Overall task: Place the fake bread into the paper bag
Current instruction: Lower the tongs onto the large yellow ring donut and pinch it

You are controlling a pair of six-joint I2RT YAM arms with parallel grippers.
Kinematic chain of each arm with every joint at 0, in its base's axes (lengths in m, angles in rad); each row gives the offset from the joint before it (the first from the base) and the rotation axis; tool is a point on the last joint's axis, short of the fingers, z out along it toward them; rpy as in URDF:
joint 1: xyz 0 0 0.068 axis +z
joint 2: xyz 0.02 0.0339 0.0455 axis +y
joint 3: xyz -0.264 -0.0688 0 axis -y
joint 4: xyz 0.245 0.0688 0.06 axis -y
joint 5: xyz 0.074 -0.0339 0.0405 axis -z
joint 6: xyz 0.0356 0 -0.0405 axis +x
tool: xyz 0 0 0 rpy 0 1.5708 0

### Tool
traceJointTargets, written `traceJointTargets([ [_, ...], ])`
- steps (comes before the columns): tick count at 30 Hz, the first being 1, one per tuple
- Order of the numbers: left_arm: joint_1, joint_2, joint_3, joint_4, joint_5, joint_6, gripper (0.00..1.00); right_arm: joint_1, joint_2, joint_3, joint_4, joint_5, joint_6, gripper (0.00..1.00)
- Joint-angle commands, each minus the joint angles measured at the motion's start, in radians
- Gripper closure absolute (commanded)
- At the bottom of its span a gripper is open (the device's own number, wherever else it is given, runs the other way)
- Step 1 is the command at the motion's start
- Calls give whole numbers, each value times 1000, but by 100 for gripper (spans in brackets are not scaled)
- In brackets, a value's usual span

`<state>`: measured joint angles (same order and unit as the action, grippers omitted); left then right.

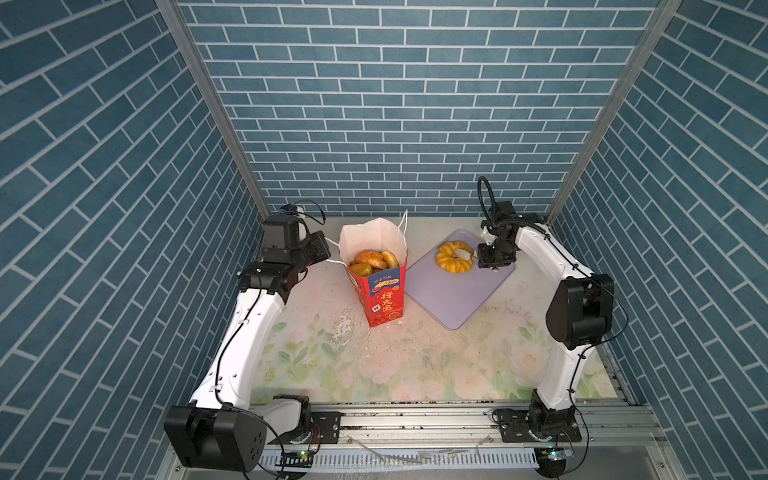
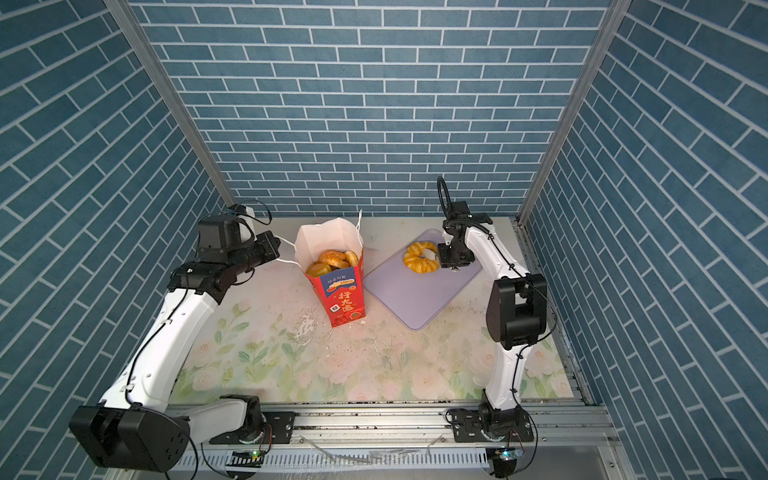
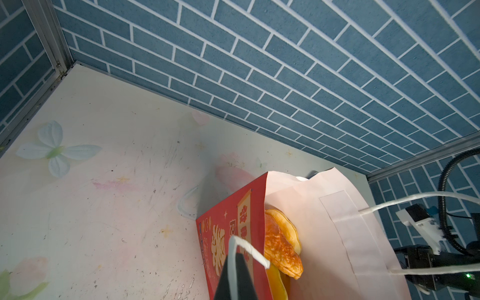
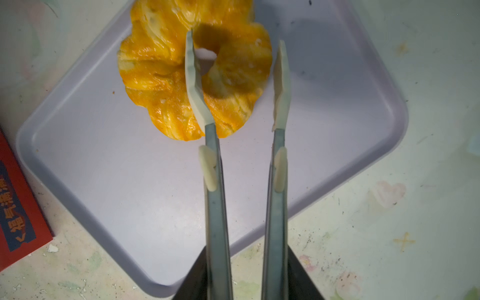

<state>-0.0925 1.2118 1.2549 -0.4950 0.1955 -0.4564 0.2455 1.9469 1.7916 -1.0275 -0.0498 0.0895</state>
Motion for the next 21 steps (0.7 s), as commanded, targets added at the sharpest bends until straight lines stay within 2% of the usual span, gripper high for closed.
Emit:
traceJointTargets([
  [1, -4, -12, 6, 14, -9, 1, 100, -3, 19, 82, -56, 14, -1, 58],
  [12, -4, -23, 1, 12, -18, 5, 100, -2, 85, 96, -96, -22, -41, 58],
  [21, -4, -24, -3, 12, -13, 5, 100, -5, 123, 114, -131, -2, -51, 58],
])
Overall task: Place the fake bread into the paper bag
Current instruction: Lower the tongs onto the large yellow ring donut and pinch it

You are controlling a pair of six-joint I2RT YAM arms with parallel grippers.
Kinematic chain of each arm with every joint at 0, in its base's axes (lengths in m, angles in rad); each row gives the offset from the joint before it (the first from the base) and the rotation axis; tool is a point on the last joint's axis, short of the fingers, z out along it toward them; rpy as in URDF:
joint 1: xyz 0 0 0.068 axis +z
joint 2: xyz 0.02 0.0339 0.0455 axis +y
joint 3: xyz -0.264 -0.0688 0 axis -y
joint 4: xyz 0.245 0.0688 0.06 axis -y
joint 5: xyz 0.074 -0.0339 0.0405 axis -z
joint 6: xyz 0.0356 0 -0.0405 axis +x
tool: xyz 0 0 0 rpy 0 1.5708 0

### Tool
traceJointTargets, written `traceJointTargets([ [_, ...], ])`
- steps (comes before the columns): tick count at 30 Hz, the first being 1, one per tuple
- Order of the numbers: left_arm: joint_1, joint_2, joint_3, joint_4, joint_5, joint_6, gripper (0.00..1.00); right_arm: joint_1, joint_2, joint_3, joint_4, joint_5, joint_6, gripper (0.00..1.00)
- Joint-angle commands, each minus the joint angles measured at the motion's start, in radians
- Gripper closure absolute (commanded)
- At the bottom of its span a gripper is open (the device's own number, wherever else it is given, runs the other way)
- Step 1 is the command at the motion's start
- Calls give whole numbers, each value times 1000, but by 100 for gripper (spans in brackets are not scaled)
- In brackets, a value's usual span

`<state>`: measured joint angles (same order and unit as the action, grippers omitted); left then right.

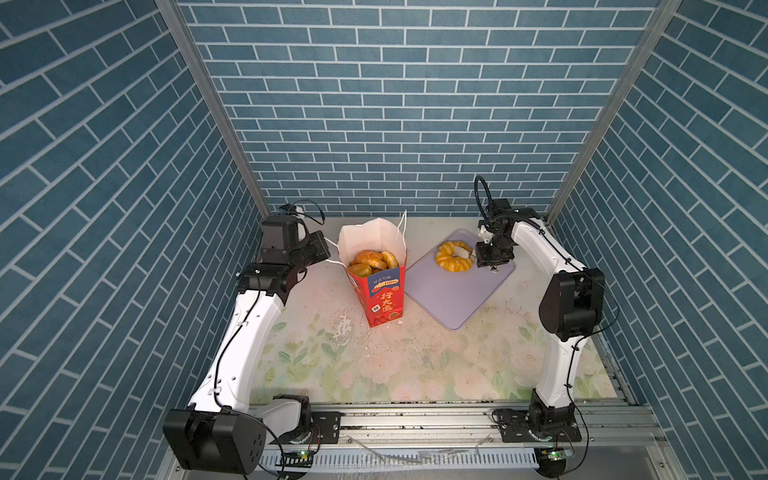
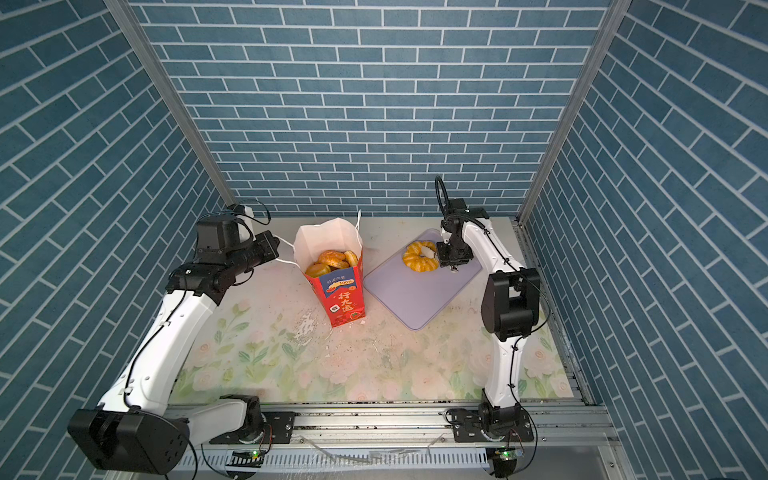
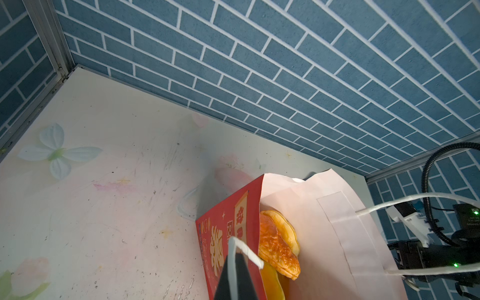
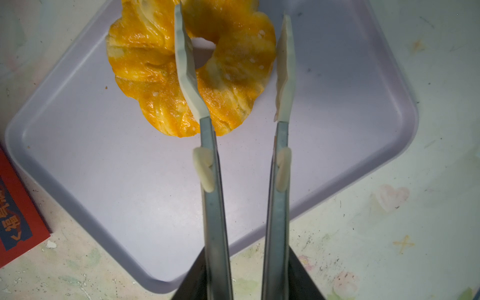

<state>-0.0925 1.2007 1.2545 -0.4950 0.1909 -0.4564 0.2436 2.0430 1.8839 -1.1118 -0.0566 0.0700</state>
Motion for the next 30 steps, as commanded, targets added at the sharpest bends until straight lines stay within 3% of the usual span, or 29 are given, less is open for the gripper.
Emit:
traceJointTargets([
  [1, -3, -16, -3, 11, -11, 6, 100, -3, 28, 27, -54, 14, -29, 58],
  [13, -4, -11, -10, 22, -5, 9, 100, -8, -23, 35, -103, 2, -28, 58],
  [22, -4, -19, -19, 30, 1, 6, 100, -10, 75, 92, -114, -25, -25, 58],
  [30, -4, -23, -20, 32, 5, 11, 100, -15, 71, 81, -107, -63, -19, 69],
])
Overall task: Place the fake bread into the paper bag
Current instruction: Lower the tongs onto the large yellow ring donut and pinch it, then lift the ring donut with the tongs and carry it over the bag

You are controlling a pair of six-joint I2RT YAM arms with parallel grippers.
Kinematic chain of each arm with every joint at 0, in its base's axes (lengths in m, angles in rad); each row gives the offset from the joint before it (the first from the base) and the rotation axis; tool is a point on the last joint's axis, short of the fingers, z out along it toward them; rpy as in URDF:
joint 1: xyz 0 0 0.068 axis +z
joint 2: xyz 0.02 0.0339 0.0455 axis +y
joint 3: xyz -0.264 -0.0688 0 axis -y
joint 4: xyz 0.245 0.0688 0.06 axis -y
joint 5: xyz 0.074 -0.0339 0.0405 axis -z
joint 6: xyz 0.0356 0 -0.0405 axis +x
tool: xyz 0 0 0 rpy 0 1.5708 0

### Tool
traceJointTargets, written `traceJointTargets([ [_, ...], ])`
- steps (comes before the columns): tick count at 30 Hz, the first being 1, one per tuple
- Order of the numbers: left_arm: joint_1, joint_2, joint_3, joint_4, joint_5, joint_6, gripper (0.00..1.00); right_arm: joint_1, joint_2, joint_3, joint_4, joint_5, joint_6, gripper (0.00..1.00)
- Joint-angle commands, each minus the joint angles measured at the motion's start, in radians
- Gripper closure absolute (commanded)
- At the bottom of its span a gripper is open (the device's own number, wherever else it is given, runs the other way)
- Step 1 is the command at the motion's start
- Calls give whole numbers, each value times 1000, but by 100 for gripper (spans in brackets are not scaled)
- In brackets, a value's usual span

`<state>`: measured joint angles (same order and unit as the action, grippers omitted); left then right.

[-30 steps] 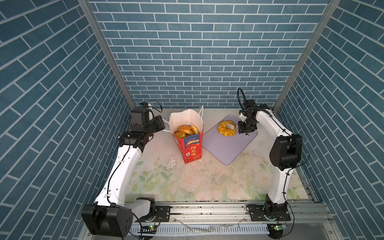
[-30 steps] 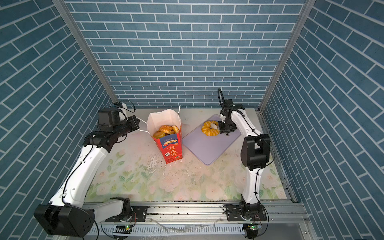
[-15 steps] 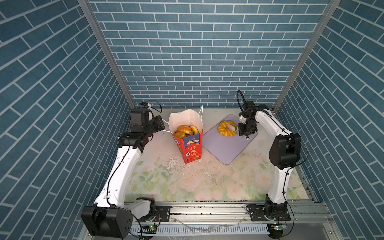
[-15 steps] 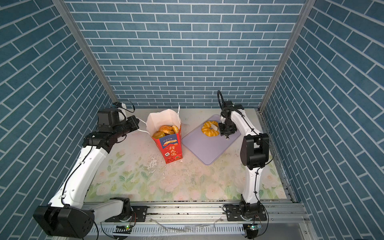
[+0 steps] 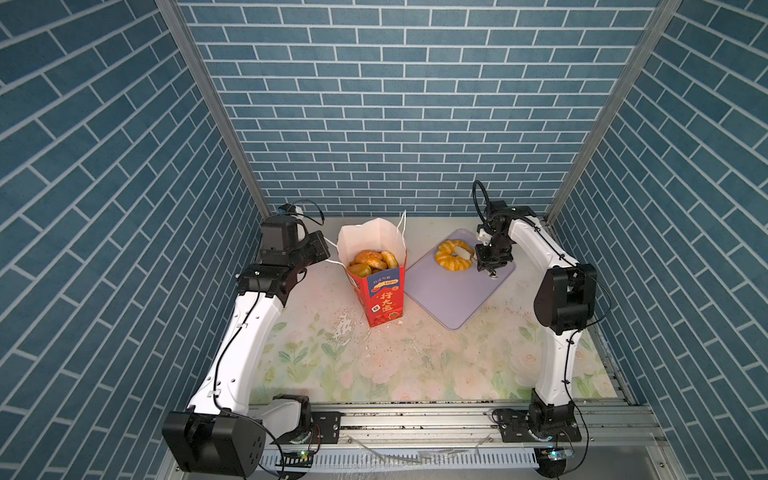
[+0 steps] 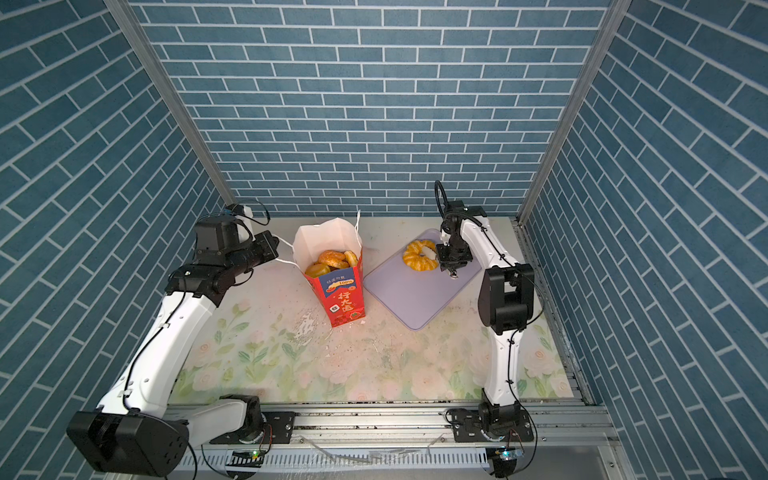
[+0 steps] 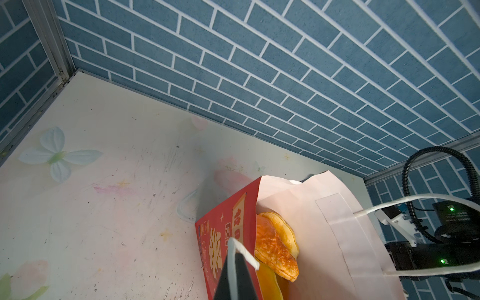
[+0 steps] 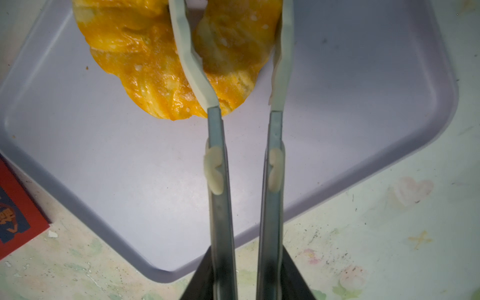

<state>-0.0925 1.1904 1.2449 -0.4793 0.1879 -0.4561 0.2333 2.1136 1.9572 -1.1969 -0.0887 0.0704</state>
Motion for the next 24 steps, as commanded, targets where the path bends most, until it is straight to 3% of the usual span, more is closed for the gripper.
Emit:
traceJointTargets([
  [1, -3, -11, -10, 18, 11, 12, 100, -5, -2, 5, -23, -31, -19, 71],
  [13, -3, -2, -6, 23, 17, 11, 100, -5, -126, -62, 32, -5, -4, 87],
  [24, -4, -10, -13, 28, 32, 11, 100, -6, -266, -155, 102, -5, 32, 93],
])
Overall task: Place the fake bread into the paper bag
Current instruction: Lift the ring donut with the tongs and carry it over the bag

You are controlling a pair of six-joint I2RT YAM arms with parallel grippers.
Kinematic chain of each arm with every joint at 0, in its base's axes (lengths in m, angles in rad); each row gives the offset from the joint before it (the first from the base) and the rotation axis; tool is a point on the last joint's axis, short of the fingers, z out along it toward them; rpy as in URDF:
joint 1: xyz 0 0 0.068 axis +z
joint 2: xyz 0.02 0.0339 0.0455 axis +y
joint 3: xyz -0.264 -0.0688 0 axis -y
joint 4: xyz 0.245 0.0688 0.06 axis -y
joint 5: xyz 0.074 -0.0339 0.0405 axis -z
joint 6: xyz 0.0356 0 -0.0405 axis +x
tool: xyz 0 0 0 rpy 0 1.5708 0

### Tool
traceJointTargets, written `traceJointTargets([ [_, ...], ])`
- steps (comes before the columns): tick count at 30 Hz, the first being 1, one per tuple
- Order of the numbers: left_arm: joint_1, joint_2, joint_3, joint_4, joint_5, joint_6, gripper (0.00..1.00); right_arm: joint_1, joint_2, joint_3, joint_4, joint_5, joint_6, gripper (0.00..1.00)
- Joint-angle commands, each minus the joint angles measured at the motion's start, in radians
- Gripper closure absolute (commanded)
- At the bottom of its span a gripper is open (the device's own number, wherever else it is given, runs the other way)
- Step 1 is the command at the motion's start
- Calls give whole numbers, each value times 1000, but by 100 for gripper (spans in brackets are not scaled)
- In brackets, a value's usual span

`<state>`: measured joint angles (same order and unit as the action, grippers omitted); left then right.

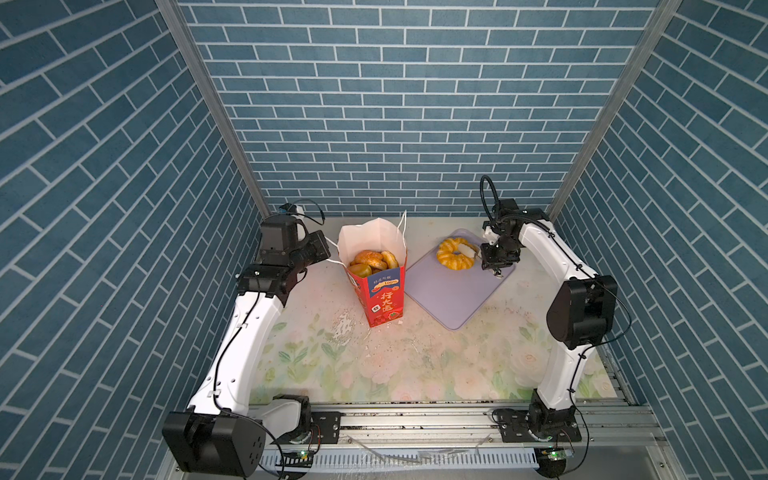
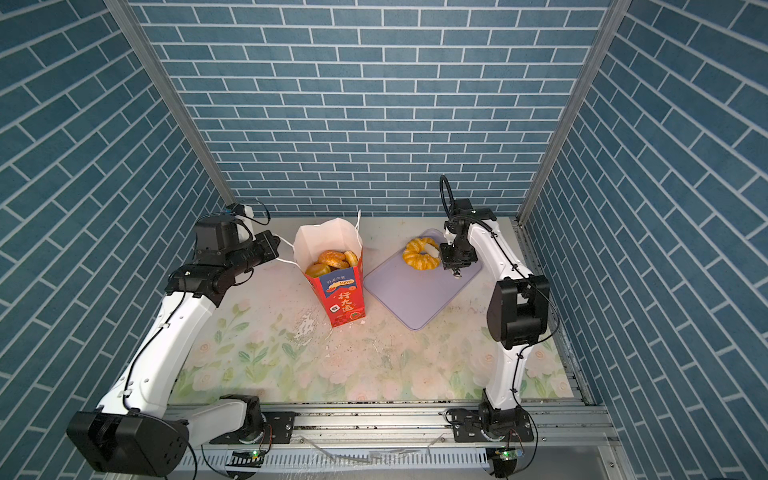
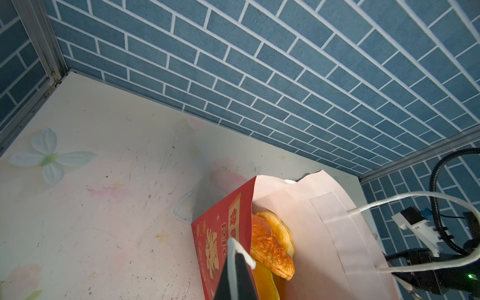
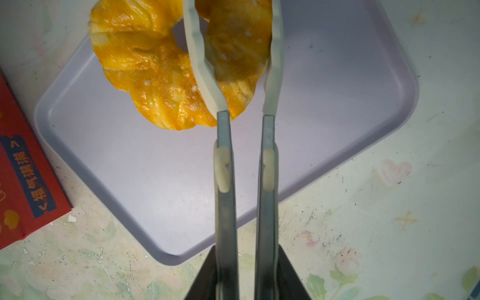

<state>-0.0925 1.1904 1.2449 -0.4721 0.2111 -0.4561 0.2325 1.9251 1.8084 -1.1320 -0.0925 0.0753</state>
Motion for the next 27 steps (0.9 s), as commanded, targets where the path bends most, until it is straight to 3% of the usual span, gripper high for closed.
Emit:
traceJointTargets([
  [1, -4, -11, -12, 21, 9, 13, 100, -4, -100, -9, 40, 20, 30, 93],
  [5, -4, -6, -10, 24, 13, 11, 100, -4, -200, 5, 49, 57, 34, 94],
  [12, -4, 1, -12, 38, 28, 7, 100, 30, -359, 126, 106, 20, 21, 95],
  [20, -4, 1, -24, 49, 40, -9, 100, 284, -333, 428, 111, 128, -144, 96],
  [27, -9, -5, -29, 55, 42, -22, 100, 510, -262, 493, 120, 161, -338, 96],
])
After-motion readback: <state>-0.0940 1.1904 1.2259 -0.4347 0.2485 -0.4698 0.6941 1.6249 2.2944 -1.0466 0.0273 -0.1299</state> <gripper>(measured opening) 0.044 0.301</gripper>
